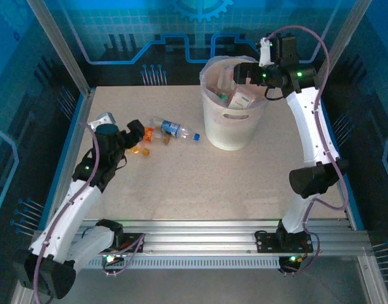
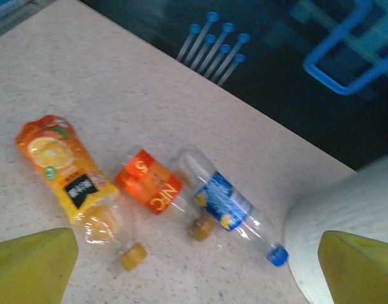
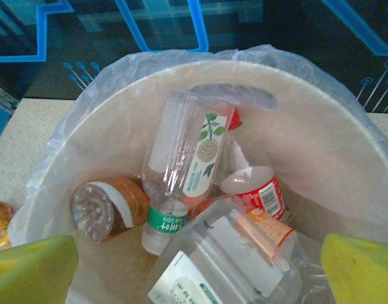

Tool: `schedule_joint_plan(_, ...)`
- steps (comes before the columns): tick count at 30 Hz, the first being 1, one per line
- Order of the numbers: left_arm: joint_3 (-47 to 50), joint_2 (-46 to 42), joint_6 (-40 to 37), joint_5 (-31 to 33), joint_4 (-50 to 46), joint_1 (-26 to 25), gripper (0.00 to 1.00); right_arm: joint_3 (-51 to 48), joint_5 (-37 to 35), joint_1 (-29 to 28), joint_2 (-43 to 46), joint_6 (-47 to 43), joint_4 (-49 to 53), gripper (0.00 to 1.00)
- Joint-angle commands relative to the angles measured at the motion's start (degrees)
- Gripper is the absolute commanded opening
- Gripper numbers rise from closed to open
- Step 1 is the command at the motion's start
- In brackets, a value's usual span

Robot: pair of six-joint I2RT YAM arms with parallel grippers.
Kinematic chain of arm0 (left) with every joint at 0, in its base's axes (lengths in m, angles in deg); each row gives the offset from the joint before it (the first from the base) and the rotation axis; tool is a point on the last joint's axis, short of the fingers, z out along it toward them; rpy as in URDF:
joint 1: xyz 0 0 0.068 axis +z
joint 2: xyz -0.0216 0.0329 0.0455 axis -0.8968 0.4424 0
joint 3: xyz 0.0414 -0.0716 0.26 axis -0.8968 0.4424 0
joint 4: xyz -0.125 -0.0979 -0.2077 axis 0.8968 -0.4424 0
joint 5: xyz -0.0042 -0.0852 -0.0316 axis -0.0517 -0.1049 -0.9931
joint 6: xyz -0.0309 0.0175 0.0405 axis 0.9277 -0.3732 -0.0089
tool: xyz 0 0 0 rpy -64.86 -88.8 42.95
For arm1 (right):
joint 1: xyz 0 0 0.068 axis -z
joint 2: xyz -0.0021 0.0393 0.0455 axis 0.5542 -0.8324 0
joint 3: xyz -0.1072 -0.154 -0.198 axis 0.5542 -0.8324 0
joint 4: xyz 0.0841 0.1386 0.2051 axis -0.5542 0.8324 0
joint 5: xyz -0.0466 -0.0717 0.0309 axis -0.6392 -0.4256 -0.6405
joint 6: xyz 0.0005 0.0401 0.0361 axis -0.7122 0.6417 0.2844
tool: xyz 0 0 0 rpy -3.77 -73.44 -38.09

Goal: Put the plastic bottles in the bin

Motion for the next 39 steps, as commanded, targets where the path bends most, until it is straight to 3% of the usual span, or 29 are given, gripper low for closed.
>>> schedule_joint_plan(1, 1.0, 4.2, 4.3, -1.7, -1.8, 4.2, 0.99, -1.9, -0.7, -0.9, 4.3, 0.3, 2.5, 1.00)
schedule_joint_plan(8, 0.2, 16.1, 7.0, -8.5, 0.8, 12.7, 0.99, -9.4, -0.6, -1.5, 11.1, 2.3, 1.7, 1.00)
schedule_joint_plan(15, -1.5, 27.4, 7.8, -13.0, 4.7, 17.4, 0.99, -16.7, -0.2, -2.0, 16.4, 3.5, -1.7, 1.00)
schedule_joint_plan(39, -11.1, 46.4, 8.6, -16.1, 6.2, 20.0, 0.94, -18.2, -0.5, -4.9, 16.9, 2.9, -2.5, 1.00)
